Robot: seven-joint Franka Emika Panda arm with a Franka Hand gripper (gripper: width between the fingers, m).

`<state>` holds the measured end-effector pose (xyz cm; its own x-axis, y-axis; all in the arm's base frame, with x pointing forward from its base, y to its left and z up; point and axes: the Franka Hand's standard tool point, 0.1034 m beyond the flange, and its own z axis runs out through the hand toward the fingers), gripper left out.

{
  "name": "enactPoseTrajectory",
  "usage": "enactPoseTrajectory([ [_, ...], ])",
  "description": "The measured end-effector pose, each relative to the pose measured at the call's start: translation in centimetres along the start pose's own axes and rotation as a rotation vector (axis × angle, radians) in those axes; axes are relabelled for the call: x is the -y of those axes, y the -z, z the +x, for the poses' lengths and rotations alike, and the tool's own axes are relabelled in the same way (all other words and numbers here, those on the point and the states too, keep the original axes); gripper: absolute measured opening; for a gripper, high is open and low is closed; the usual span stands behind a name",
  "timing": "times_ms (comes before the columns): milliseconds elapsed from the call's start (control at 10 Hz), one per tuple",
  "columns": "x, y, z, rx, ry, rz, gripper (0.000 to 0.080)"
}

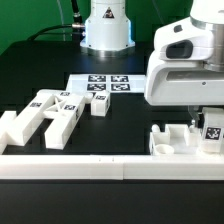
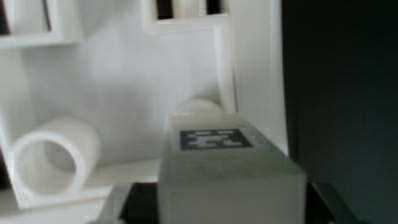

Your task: Assemble chair

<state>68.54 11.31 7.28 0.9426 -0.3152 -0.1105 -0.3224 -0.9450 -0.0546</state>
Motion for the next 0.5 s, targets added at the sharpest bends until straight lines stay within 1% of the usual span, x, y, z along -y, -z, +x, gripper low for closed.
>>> enactPoseTrajectory([
  [200, 0.0, -0.05, -0.04, 0.01, -0.232, 0.012, 0.0291],
  [300, 0.0, -0.07, -0.05, 0.01, -0.303, 0.012, 0.0291],
  [500, 0.04, -0.1, 0.05, 0.012, -0.538, 0.013, 0.0291],
])
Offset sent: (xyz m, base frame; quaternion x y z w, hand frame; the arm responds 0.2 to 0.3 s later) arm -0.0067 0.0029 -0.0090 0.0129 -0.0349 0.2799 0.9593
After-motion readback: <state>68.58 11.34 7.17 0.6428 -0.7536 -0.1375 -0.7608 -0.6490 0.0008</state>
